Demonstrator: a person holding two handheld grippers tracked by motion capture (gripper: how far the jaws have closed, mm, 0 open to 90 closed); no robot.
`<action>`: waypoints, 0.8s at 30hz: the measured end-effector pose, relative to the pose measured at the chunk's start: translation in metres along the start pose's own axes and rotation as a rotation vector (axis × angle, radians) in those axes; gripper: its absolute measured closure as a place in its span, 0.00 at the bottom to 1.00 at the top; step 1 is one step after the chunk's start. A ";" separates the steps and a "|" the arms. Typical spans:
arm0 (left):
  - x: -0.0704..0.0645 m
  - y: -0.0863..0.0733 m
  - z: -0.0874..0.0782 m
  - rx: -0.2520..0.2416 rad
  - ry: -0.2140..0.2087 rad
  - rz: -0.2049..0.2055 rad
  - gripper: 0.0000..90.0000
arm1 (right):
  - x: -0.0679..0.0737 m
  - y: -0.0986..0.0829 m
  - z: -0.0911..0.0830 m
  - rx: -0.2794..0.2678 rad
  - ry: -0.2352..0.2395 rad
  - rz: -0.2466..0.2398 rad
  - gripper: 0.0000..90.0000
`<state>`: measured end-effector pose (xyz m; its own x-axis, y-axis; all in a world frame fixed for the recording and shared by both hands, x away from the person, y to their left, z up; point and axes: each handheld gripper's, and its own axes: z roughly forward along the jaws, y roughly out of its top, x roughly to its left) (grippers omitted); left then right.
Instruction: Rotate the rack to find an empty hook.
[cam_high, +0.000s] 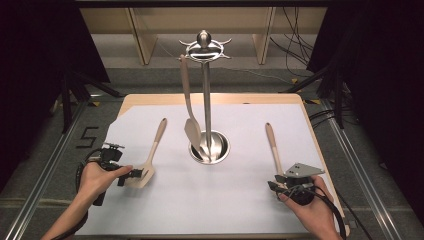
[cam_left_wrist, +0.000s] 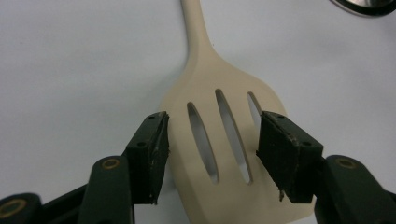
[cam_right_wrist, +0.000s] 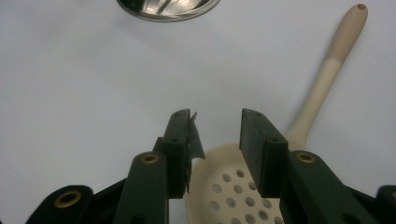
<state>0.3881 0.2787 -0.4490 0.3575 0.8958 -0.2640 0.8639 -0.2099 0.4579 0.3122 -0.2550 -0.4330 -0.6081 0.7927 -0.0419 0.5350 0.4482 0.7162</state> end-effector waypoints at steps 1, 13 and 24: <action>0.001 0.000 0.000 0.001 -0.007 -0.012 0.46 | 0.001 0.000 0.000 -0.002 -0.003 0.006 0.71; 0.004 0.004 0.011 0.040 -0.078 -0.092 0.51 | 0.002 0.000 0.002 0.007 0.012 0.011 0.71; -0.010 0.041 0.013 -0.050 -0.009 -0.002 0.49 | 0.004 0.001 0.000 0.015 0.011 0.038 0.71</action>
<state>0.4250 0.2554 -0.4386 0.3589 0.8927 -0.2725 0.8459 -0.1878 0.4992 0.3105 -0.2510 -0.4325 -0.5939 0.8045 -0.0070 0.5661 0.4241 0.7069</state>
